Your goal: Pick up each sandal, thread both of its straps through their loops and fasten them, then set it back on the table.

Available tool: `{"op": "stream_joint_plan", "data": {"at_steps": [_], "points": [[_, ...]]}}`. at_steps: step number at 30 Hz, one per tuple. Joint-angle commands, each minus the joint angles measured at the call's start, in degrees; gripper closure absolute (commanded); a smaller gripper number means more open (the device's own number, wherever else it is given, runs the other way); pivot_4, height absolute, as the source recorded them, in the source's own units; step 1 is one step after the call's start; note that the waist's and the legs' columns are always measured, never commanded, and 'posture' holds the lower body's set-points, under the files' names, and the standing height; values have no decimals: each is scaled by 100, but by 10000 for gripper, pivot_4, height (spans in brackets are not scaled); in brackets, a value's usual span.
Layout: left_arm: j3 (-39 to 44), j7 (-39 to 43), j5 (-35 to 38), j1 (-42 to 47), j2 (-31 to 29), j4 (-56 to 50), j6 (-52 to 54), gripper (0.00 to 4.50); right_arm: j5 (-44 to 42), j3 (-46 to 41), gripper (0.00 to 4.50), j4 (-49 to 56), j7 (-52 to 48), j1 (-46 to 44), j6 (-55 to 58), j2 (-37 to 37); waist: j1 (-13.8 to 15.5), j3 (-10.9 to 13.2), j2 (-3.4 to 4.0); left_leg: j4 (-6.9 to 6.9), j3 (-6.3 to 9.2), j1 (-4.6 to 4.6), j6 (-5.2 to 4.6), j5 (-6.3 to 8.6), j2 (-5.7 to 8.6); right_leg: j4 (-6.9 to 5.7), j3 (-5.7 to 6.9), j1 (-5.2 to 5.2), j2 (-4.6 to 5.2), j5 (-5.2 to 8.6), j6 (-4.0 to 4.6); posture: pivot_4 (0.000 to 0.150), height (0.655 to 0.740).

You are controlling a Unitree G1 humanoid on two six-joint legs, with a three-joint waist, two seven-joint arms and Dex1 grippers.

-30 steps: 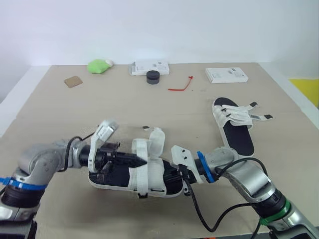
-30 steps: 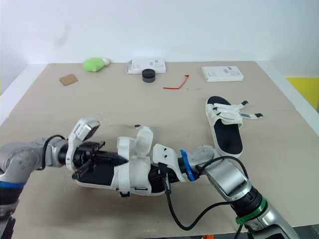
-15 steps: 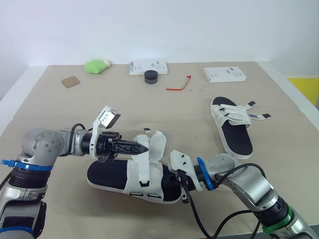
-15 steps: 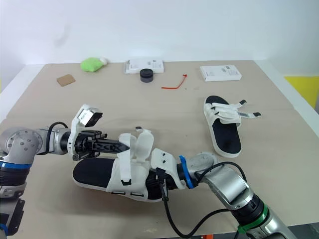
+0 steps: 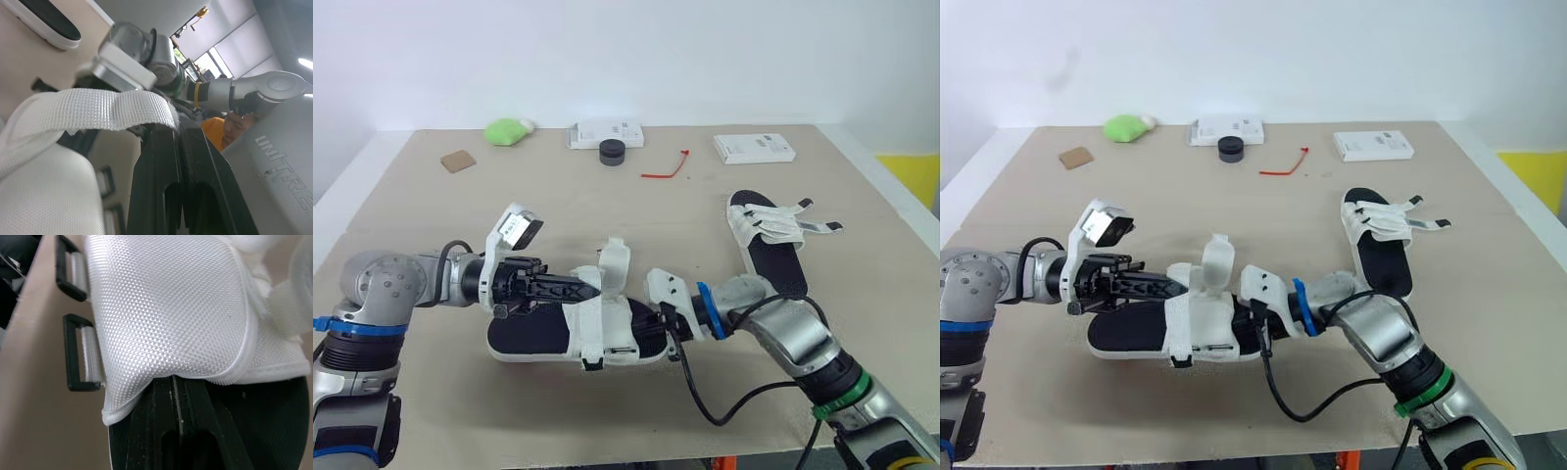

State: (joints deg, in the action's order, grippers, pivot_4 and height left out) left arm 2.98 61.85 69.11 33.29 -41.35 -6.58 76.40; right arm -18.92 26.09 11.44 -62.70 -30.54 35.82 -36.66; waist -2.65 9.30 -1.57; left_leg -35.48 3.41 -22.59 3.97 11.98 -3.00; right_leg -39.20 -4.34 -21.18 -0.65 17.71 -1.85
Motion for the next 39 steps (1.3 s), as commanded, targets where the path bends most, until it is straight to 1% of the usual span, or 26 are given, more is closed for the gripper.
{"op": "stream_joint_plan", "data": {"at_steps": [1,6,11,13,16,21,33,39], "points": [[224,-21,117,68,-22,-110,-17,44226,479,71,45000,-606,-155,-73,-153,-313,3,7,2,-2,-2,-1,5,-7,4,0,-3,0,4,-6,-7,1500,7400],[259,-285,-36,131,170,113,-174,44226,581,103,45000,-896,-368,-219,-366,-332,7,11,0,-7,-6,-6,11,-14,11,3,-10,-1,10,-15,-17,1500,7400],[264,-854,-477,191,673,490,-602,44226,638,154,45000,-961,-376,-251,-420,-200,8,11,0,-8,-5,-9,11,-14,11,4,-9,-2,9,-18,-14,1500,7400],[205,-1054,-646,93,834,411,-745,44226,618,154,45000,-904,-348,-232,-391,-154,6,11,0,-8,-6,-10,11,-14,11,4,-11,-2,9,-19,-15,1500,7400],[132,-984,-655,-137,830,84,-729,44226,619,156,45000,-814,-319,-164,-356,-133,-7,12,1,-8,-6,-10,12,-14,9,4,-12,-3,8,-20,-14,1500,7400],[223,-899,-441,-258,715,-68,-476,44226,632,142,45000,-679,-318,-12,-339,-166,-4,12,0,-4,-5,-11,12,-14,7,4,-13,-6,6,-20,-13,1500,7400],[646,-1116,-216,323,827,781,-84,44226,724,158,45000,-754,-328,-58,-374,3,-9,13,-1,-5,-5,-10,11,-14,7,5,-12,-7,4,-20,-14,1500,7400],[561,-943,-96,77,695,488,212,44226,762,153,45000,-783,-346,-63,-398,13,-17,14,0,-2,-6,-10,12,-14,6,5,-14,-9,3,-20,-13,1500,7400]]}}
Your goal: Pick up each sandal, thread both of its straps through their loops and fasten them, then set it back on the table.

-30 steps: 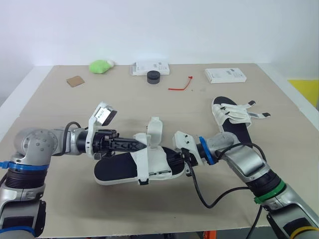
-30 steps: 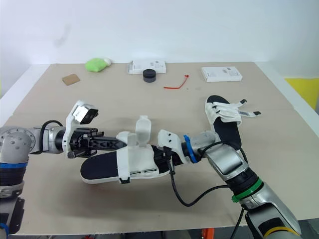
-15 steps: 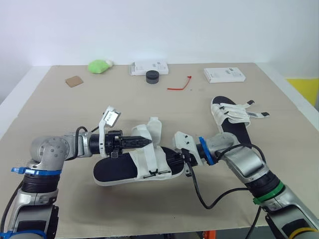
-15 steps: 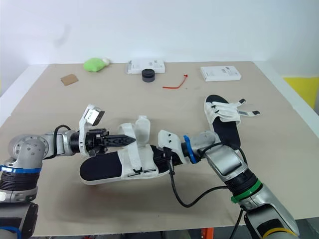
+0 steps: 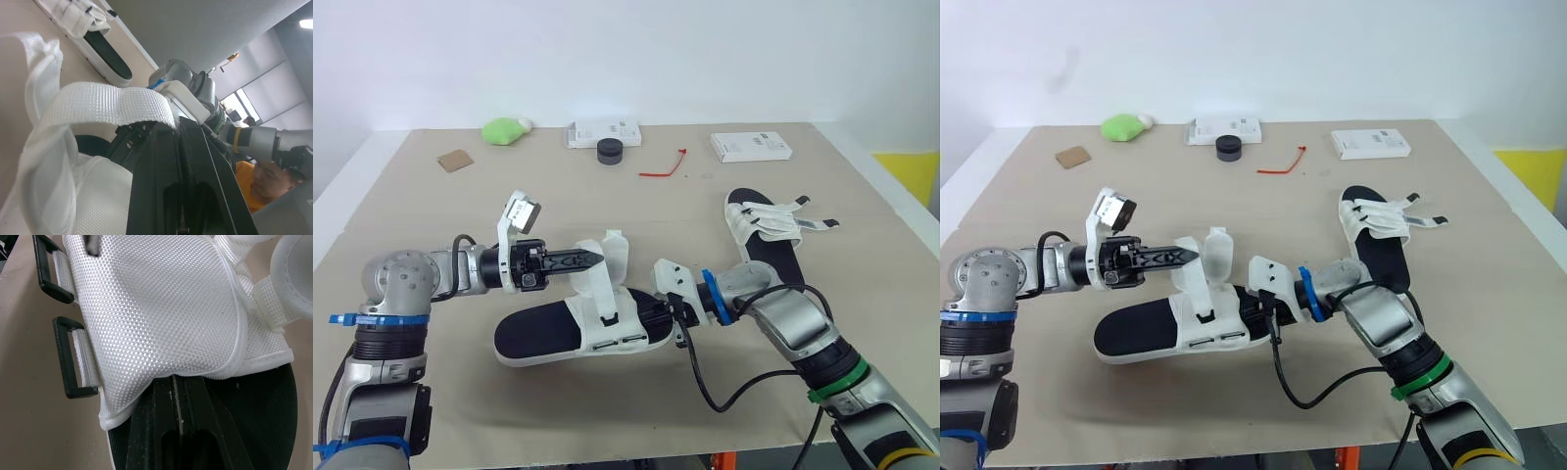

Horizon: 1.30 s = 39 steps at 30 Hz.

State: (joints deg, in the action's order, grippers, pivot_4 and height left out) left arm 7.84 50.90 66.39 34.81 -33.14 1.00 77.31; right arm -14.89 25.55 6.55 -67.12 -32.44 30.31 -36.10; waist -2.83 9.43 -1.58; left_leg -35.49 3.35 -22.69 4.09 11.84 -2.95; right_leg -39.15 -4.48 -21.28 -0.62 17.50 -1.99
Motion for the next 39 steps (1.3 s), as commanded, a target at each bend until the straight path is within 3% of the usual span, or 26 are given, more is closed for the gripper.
{"op": "stream_joint_plan", "data": {"at_steps": [1,17,39], "points": [[77,159,176,-105,-132,-292,142,44226,366,210,45000,-307,97,120,148,-37,1,0,0,0,0,0,0,0,0,0,0,0,0,0,0,1500,7400],[-46,119,39,-294,-28,-404,22,44226,375,186,45000,-283,79,127,150,5,1,0,-1,1,1,1,1,-1,-1,0,1,0,-1,-1,1,1500,7400],[-462,895,-988,-711,-179,-730,-1525,44226,363,163,45000,-216,76,197,182,21,2,2,-2,5,-3,1,2,-1,-1,2,-2,-3,-1,0,3,1500,7400]]}}
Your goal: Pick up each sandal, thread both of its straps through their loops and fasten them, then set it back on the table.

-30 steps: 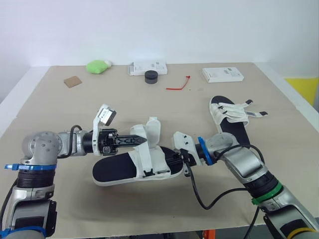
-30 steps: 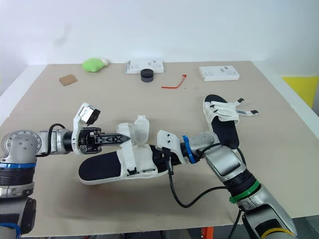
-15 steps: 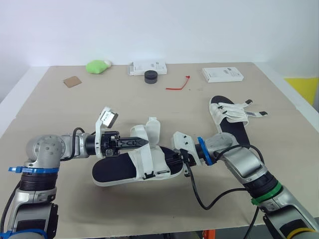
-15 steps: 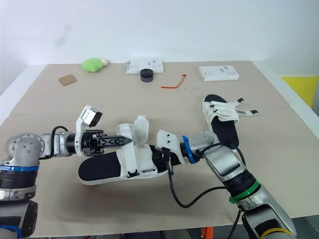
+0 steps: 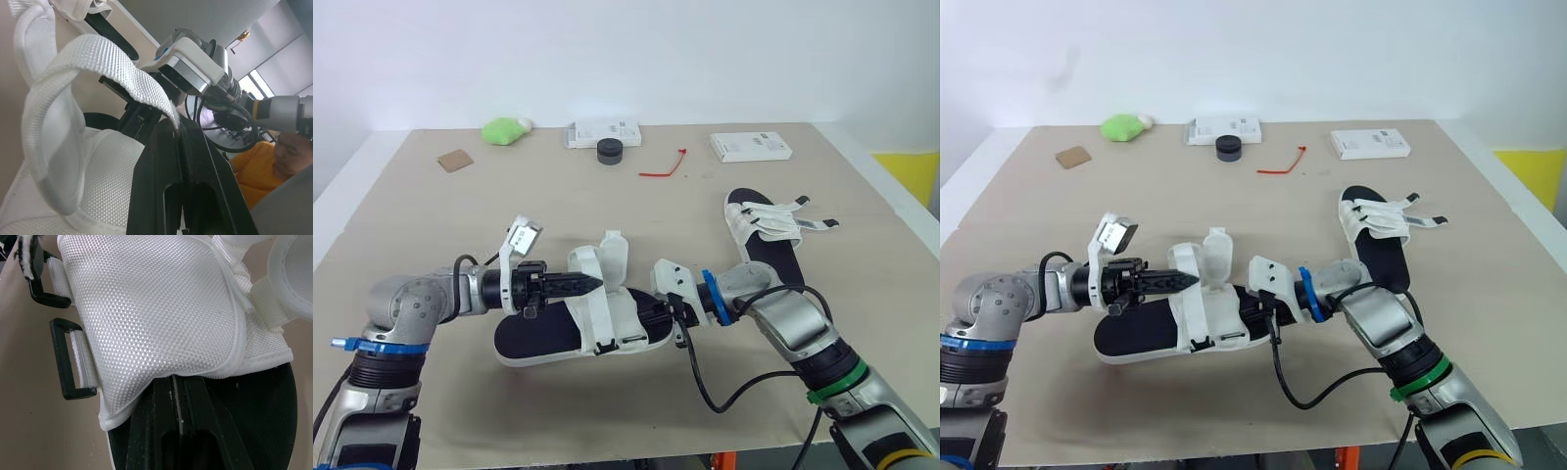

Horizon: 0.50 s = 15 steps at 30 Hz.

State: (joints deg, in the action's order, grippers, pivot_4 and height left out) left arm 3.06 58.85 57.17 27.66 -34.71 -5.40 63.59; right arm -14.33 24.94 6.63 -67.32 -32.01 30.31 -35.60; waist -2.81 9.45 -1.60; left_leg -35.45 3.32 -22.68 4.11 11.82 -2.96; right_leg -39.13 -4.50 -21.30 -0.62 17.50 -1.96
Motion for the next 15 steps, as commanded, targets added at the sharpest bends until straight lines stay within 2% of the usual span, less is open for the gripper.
{"op": "stream_joint_plan", "data": {"at_steps": [1,15], "points": [[14,119,-94,24,-18,-48,-183,44226,304,224,45000,-220,92,155,187,-30,0,0,1,0,0,0,0,0,0,0,0,0,0,0,0,1500,7400],[-209,397,-491,-10,32,-182,-730,44226,293,227,45000,-208,88,147,204,-4,0,3,-1,1,-1,0,0,0,0,0,0,-1,0,0,0,1500,7400]]}}
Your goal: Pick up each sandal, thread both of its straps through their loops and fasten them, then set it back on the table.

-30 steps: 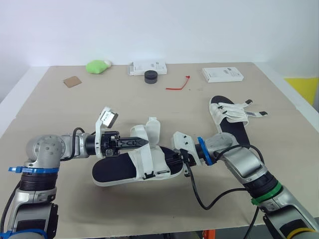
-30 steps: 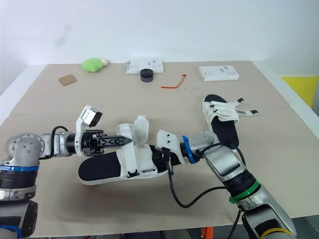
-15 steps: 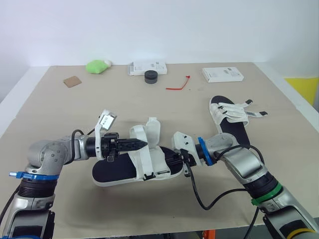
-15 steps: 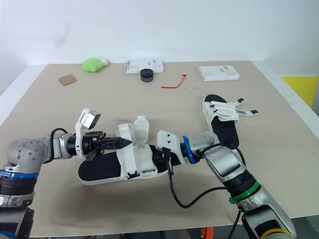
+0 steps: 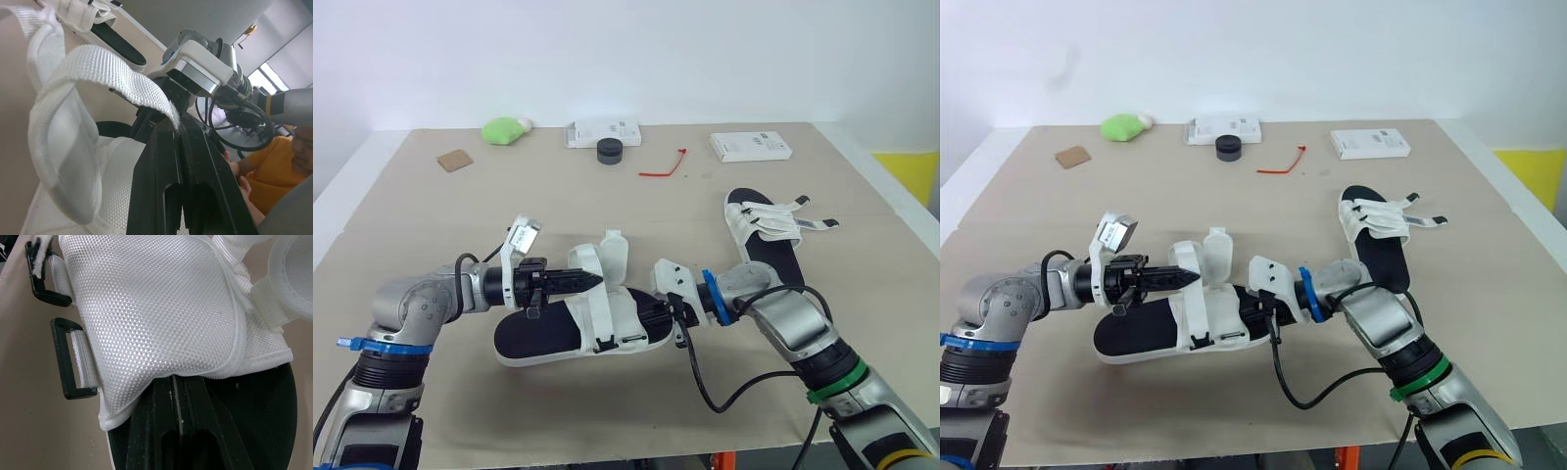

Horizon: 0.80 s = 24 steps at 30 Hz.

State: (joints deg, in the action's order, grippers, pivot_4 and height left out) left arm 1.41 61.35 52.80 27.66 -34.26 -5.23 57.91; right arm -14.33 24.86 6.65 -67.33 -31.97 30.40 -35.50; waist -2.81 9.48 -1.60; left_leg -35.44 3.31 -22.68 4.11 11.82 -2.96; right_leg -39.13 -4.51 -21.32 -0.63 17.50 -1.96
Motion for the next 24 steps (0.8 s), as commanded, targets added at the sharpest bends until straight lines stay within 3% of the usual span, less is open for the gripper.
{"op": "stream_joint_plan", "data": {"at_steps": [1,24], "points": [[-79,195,-124,-11,-31,-203,-262,44226,294,236,45000,-211,87,144,194,-13,-1,0,0,0,0,0,0,0,-1,0,0,0,0,0,0,1500,7400],[-177,268,-690,-22,75,-192,-1167,44226,292,245,45000,-173,70,169,199,-11,-2,2,0,3,-1,0,0,0,-2,0,-1,-2,-2,1,1,1500,7400]]}}
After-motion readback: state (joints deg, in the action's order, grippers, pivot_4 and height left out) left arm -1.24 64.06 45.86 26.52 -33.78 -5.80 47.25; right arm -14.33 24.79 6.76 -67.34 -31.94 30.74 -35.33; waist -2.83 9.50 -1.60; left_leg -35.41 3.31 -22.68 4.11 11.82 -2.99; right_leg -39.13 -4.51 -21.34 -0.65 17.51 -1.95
